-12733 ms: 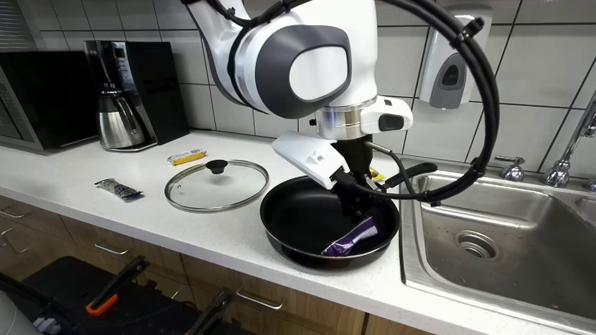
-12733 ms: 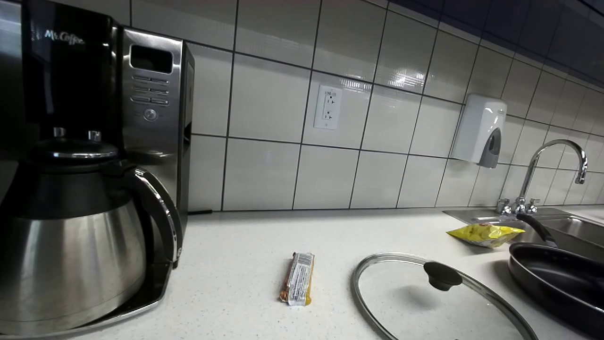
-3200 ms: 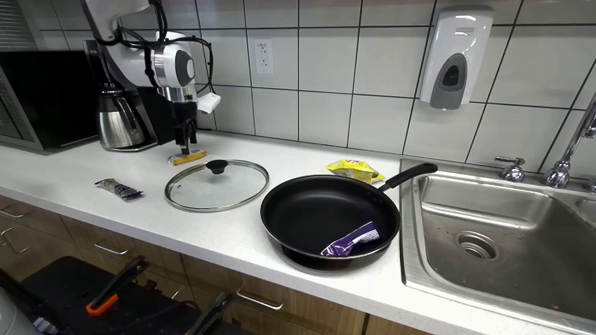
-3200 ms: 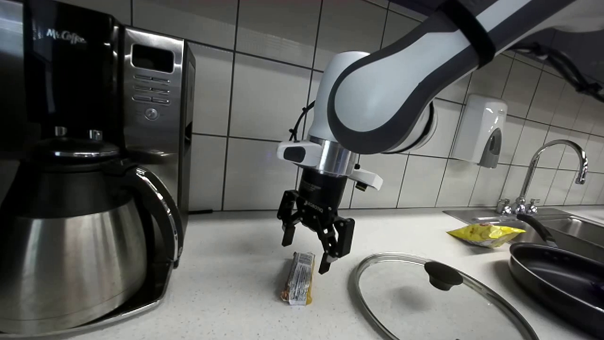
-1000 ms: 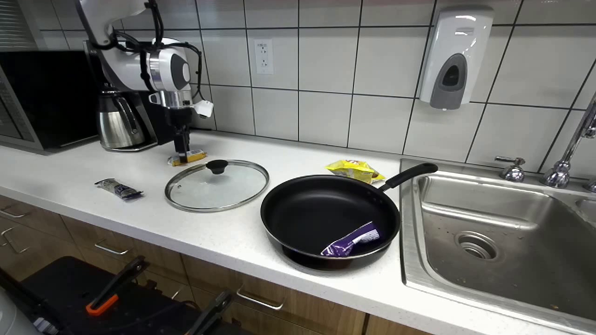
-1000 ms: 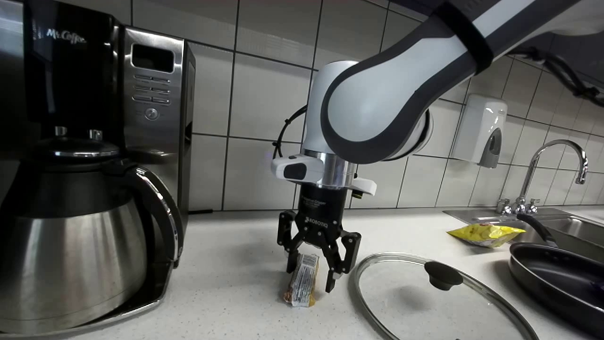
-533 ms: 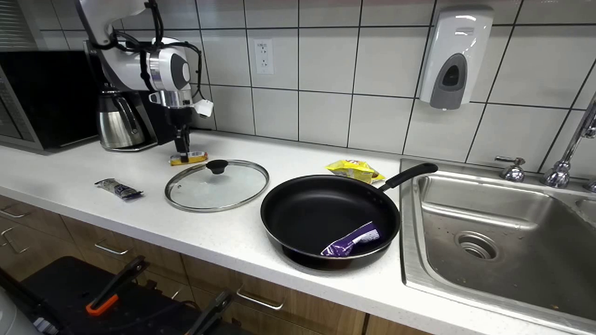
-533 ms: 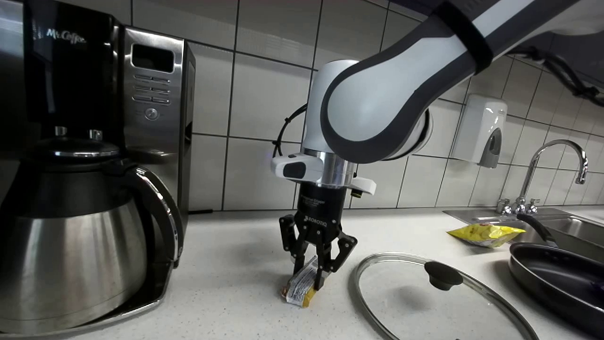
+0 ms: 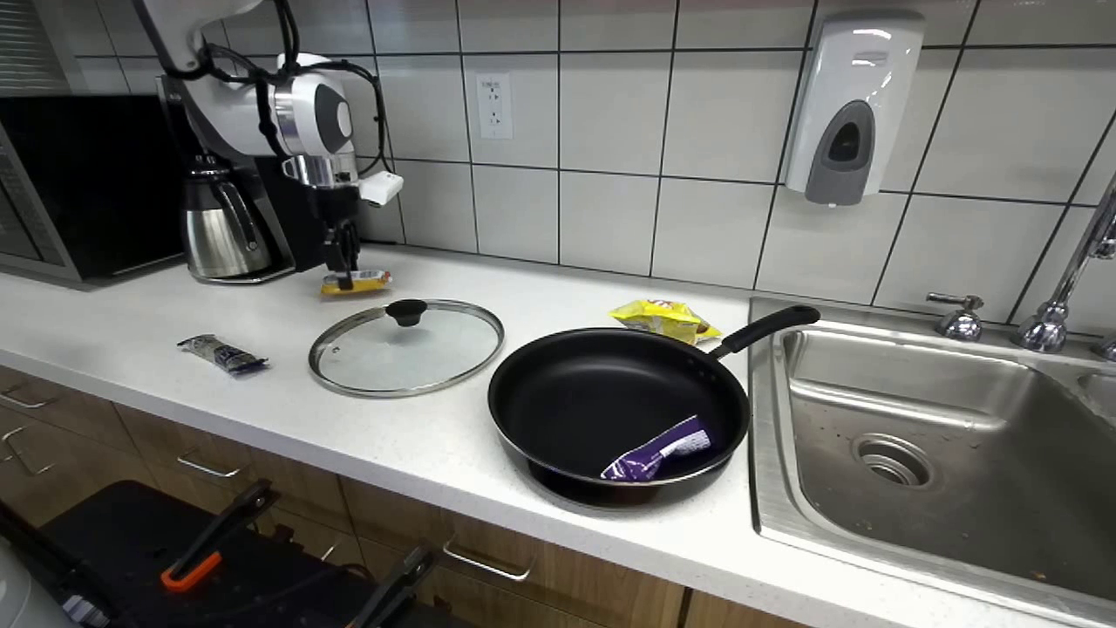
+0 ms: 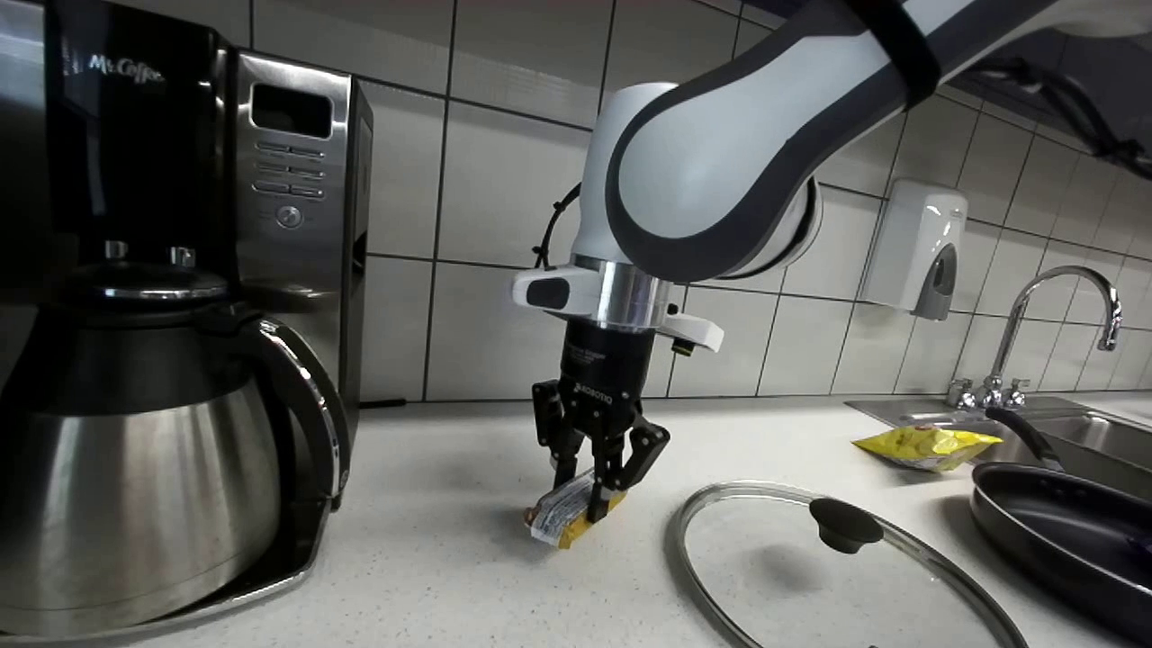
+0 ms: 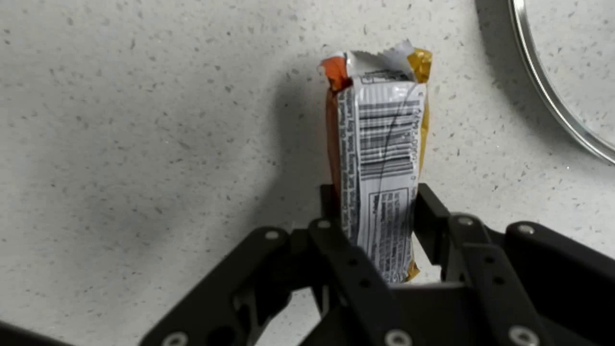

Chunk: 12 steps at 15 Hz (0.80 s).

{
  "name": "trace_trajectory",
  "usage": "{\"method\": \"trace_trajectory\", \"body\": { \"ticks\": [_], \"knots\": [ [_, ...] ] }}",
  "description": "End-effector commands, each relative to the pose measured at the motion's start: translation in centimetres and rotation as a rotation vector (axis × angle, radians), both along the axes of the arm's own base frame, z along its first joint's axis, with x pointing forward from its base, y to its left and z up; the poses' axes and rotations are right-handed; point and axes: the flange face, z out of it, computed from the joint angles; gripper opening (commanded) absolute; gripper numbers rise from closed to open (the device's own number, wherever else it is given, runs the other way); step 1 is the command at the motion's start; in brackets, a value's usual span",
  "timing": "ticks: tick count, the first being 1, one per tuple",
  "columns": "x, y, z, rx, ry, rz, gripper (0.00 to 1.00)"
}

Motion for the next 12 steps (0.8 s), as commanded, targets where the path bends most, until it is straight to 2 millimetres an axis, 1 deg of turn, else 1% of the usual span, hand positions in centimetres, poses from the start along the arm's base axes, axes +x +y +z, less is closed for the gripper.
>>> {"method": "trace_trajectory", "body": {
  "ticks": [1, 5, 10, 12],
  "knots": [
    [0.2, -0.1, 2.8, -0.021, -0.034, -0.129, 0.16],
    [0.5, -1.3, 4.1, -0.033, -0.036, -0.314, 0.16],
    [0.5, -3.6, 6.0, -0.032, -0.039, -0.579, 0.16],
    [0.4, -4.7, 6.5, -0.042, -0.026, -0.679, 0.16]
  ]
}}
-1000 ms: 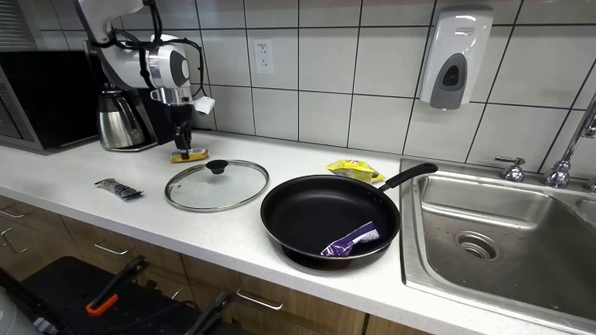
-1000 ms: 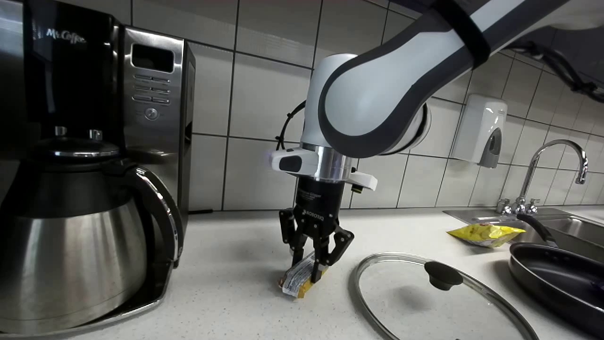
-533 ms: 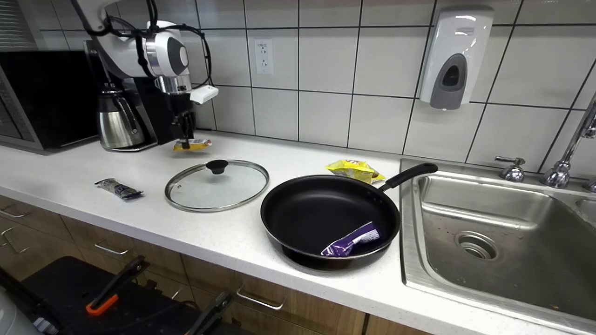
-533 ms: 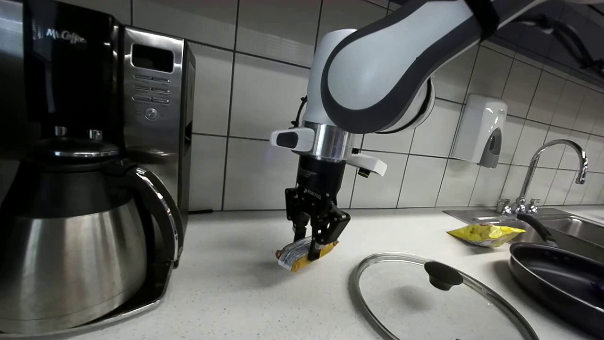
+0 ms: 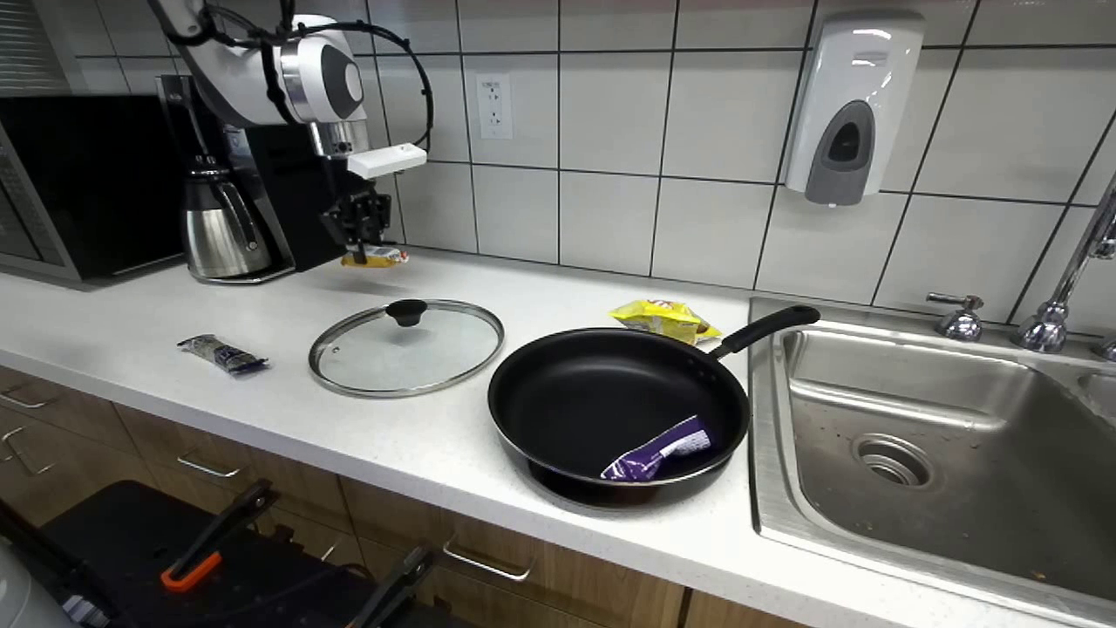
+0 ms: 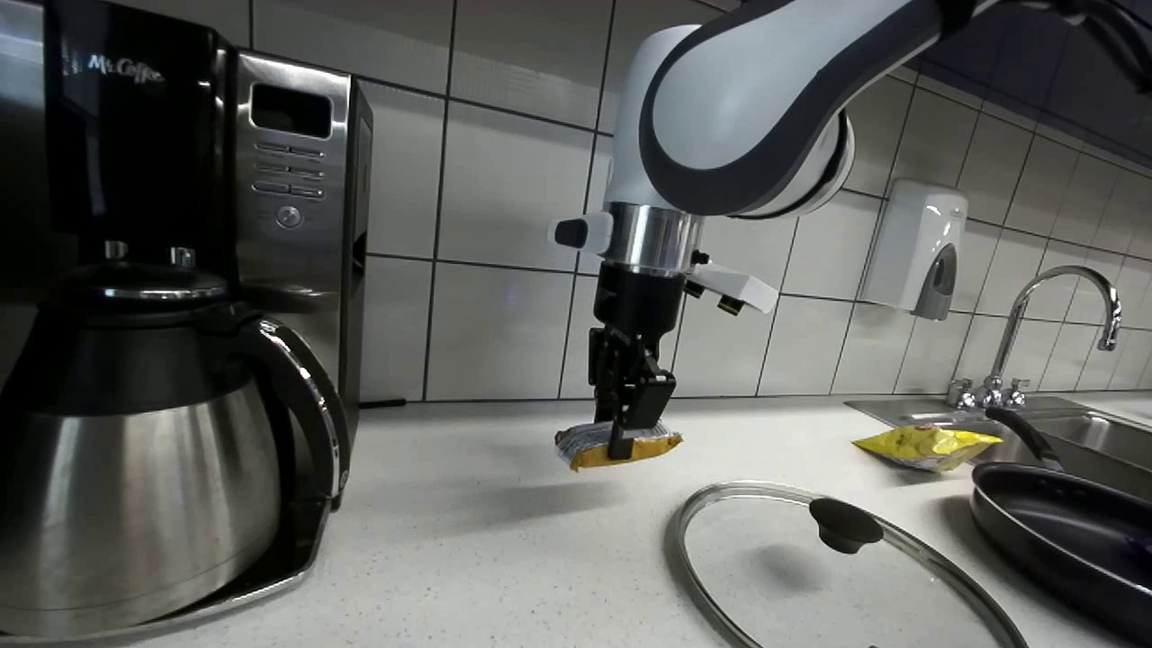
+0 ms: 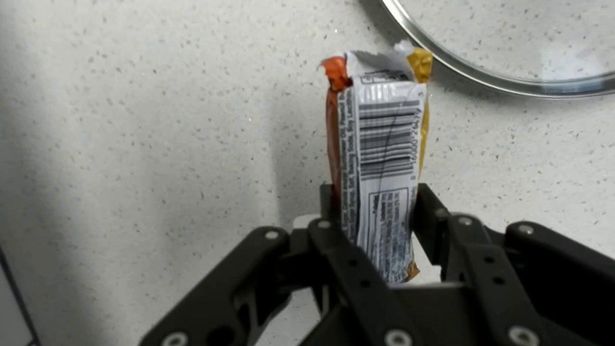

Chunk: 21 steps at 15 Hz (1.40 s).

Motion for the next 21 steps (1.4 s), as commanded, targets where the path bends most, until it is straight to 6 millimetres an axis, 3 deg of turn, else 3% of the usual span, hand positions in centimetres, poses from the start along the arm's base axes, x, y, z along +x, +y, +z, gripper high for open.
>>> {"method": "trace_trajectory", "body": {
  "ticks": [1, 11, 21],
  "knots": [
    [-1.3, -2.2, 2.2, -0.016, 0.030, -0.193, 0.16],
    [-4.6, -7.8, 3.9, -0.041, -0.029, -0.717, 0.16],
    [-12.3, -13.7, 5.0, -0.071, -0.068, -1.174, 0.16]
  ]
}}
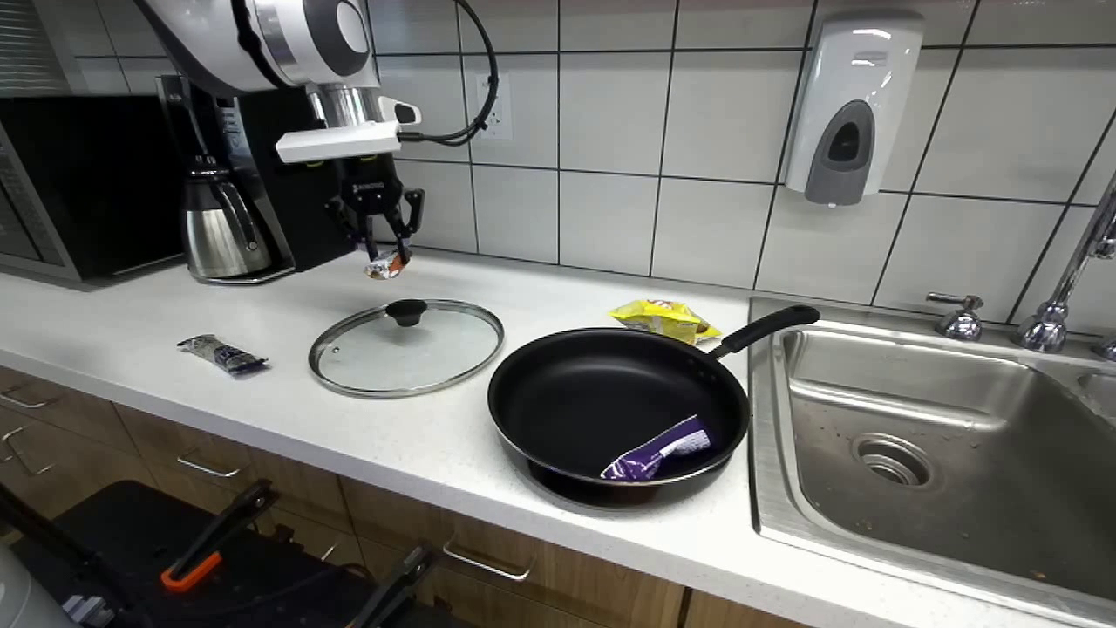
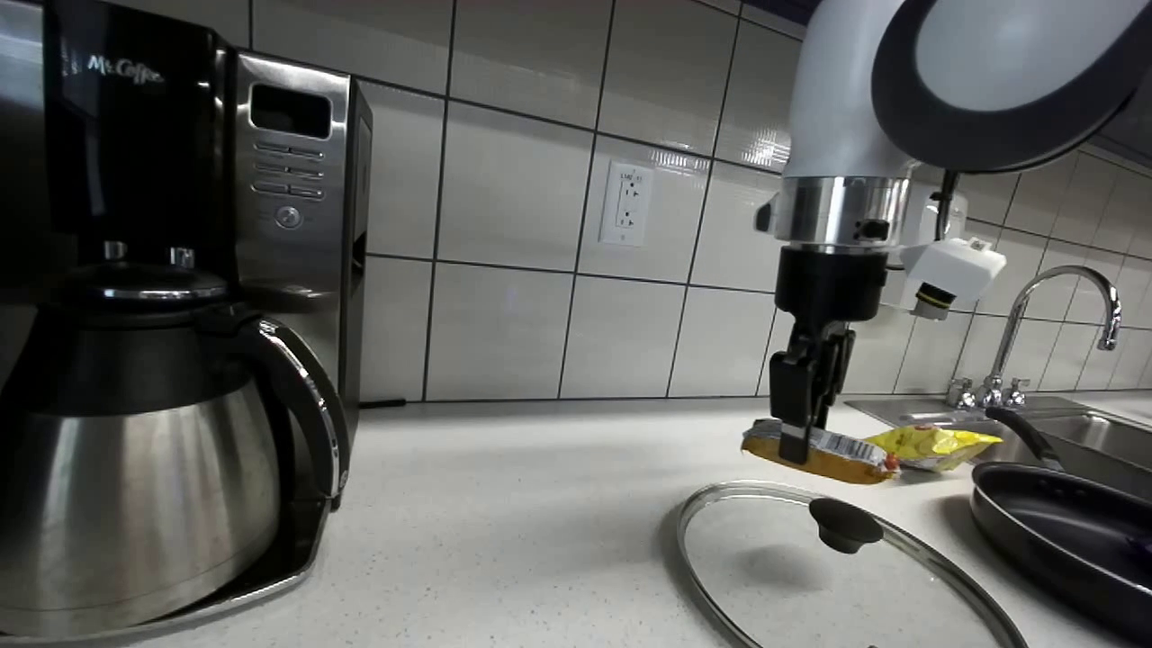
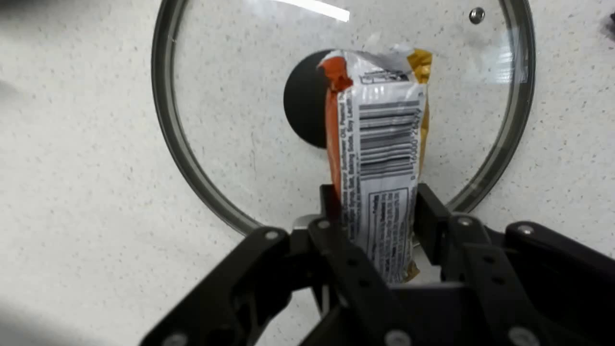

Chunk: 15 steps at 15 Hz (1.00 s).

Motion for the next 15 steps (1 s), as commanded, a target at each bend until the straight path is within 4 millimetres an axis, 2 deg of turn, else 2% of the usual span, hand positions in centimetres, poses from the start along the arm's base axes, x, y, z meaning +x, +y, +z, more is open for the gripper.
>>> {"method": "trace_trajectory", "body": {
  "ticks": [1, 6, 15],
  "knots": [
    [-4.0, -2.9, 1.2, -0.021, -0.034, -0.134, 0.16],
    [-7.4, -7.5, 1.3, -0.058, -0.046, -0.255, 0.16],
    [-10.7, -15.9, 1.1, -0.078, -0.038, -0.420, 0.16]
  ]
}}
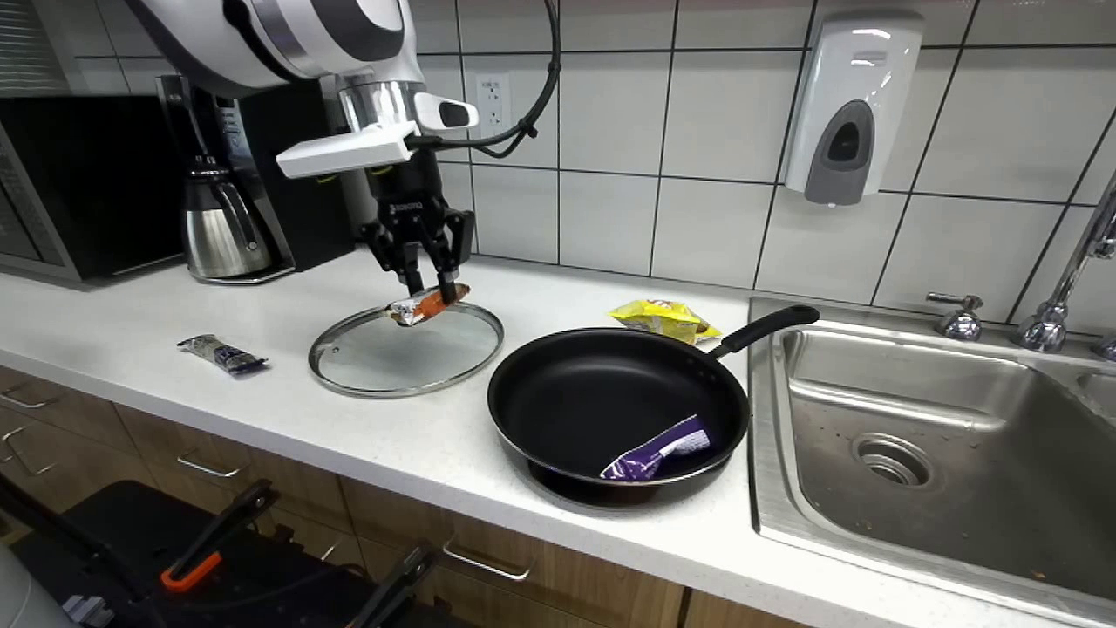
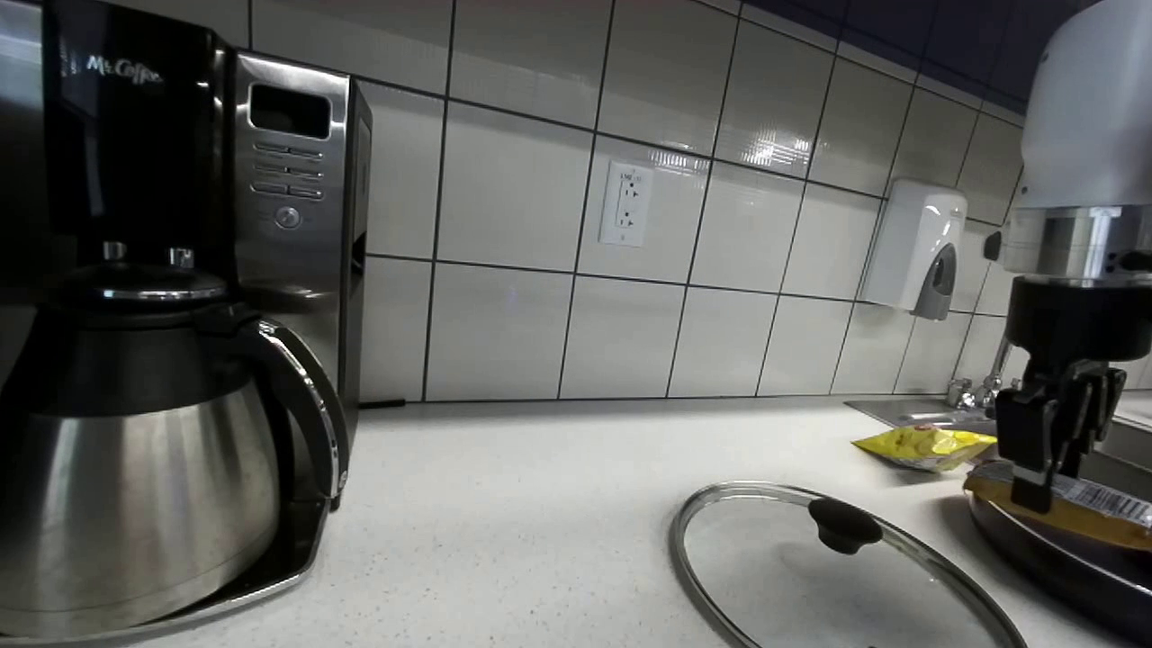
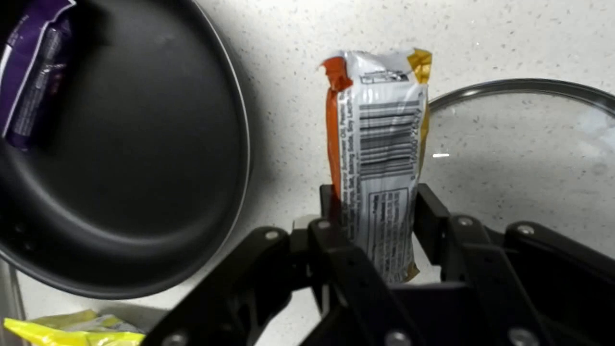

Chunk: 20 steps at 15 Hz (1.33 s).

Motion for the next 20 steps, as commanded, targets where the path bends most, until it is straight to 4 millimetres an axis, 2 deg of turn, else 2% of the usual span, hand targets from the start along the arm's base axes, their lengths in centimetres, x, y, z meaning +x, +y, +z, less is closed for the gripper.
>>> {"method": "trace_trajectory", "body": {
  "ticks": [1, 6, 12, 16, 20],
  "knots": [
    [-1.7, -3.0, 0.8, -0.020, -0.040, -0.052, 0.16],
    [-1.9, -7.7, 0.8, -0.051, -0.033, -0.114, 0.16],
    [-1.7, -12.9, -0.2, -0.098, -0.036, -0.167, 0.16],
    [-1.6, -15.6, -1.1, -0.108, -0.108, -0.183, 0.16],
    [-1.8, -17.2, -2.8, -0.101, -0.168, -0.249, 0.16]
  ]
}}
